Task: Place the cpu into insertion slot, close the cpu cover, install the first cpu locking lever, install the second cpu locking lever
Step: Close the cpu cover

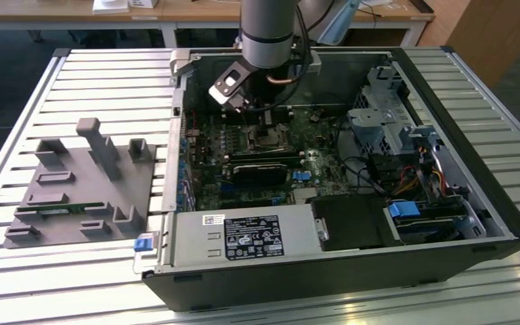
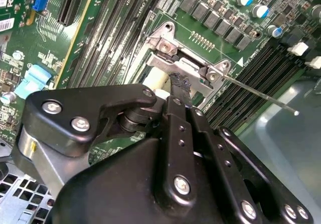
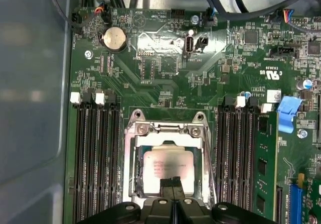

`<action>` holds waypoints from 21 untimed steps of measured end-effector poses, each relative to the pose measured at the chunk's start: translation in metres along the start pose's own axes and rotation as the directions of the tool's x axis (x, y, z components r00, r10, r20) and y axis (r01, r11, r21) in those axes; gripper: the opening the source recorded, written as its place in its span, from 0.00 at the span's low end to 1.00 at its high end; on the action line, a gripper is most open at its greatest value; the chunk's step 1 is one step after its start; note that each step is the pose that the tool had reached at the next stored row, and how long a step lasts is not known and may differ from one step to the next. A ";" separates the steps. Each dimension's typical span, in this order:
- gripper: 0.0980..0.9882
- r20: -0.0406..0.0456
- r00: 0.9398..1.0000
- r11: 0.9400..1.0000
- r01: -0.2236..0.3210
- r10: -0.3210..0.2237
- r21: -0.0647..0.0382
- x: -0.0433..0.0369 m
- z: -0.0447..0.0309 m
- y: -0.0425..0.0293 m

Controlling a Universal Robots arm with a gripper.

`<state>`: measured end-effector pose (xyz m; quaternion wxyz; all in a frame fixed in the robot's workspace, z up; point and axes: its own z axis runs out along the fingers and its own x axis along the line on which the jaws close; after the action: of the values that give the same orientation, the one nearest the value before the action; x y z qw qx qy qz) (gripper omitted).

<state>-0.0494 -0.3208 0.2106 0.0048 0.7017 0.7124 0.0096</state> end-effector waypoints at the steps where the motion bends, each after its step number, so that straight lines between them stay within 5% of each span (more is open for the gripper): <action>1: 0.01 0.000 1.000 1.000 0.000 0.000 0.000 0.0000 0.0002 -0.0004; 21: 0.01 0.000 1.000 1.000 0.000 0.000 0.001 0.0005 0.0080 -0.0043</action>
<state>-0.0535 -0.3202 0.2025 0.0046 0.7017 0.7124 0.0094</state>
